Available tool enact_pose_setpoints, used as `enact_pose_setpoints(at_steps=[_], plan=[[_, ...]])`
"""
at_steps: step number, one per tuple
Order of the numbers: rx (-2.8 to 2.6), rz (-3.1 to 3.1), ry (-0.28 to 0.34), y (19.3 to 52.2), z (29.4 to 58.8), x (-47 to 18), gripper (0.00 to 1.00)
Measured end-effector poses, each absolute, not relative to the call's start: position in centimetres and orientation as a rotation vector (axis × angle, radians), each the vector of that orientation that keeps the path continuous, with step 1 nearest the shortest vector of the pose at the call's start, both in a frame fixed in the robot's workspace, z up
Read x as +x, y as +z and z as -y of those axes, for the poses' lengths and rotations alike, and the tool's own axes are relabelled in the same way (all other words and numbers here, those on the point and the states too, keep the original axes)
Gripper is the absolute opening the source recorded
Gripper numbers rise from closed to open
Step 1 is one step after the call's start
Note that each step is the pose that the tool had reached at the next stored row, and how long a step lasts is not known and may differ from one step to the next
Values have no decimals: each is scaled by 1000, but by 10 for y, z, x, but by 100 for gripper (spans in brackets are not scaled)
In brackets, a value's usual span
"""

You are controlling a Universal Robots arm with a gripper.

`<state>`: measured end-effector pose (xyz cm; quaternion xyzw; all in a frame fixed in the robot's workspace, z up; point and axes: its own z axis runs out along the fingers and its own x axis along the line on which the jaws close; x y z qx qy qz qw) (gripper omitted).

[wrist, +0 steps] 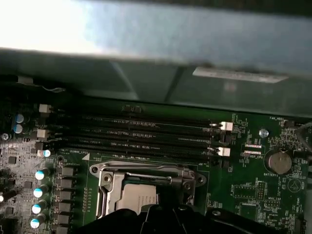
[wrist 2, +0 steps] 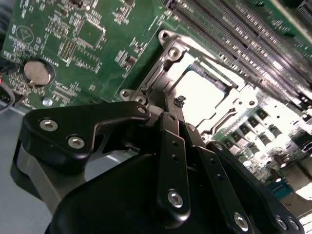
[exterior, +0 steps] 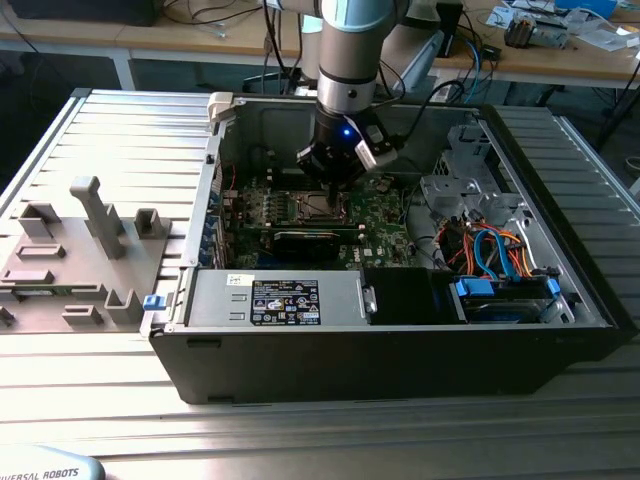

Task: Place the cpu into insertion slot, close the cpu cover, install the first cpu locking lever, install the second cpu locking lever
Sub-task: 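Install the first cpu locking lever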

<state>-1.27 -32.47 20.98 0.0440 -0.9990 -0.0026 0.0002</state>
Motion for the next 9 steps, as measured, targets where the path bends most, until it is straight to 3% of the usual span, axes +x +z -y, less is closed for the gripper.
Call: enact_pose_setpoints(at_steps=[9], plan=[[138,3138,-9,210,337,-13,11]])
